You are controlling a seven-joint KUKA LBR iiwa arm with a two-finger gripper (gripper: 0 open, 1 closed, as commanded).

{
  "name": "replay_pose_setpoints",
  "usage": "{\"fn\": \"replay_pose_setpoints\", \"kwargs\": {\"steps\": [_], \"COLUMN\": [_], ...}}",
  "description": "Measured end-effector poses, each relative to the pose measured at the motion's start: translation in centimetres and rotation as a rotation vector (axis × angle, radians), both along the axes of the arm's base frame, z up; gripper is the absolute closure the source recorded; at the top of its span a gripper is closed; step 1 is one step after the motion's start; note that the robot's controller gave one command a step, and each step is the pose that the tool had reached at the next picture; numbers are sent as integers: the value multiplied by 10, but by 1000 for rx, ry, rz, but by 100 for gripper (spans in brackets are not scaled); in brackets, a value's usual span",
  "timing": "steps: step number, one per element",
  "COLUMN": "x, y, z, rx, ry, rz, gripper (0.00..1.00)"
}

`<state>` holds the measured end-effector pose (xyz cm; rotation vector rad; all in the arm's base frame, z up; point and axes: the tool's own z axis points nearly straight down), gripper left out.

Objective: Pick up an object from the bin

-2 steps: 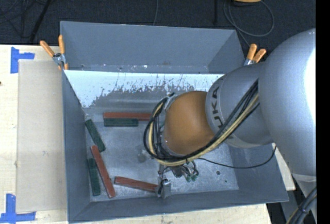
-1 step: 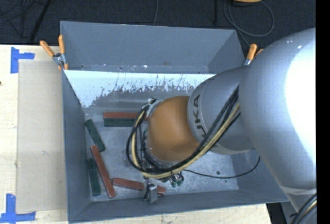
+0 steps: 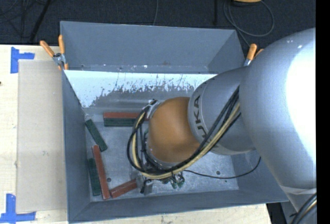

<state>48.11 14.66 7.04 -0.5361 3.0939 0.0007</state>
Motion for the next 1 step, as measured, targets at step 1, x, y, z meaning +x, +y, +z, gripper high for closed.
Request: {"fn": "replay_pose_setpoints", "kwargs": {"steps": [1], "x": [3], "y": [1], "z": [1], "rx": [3], "ry": [-9], "rz": [0], "gripper": [0]}}
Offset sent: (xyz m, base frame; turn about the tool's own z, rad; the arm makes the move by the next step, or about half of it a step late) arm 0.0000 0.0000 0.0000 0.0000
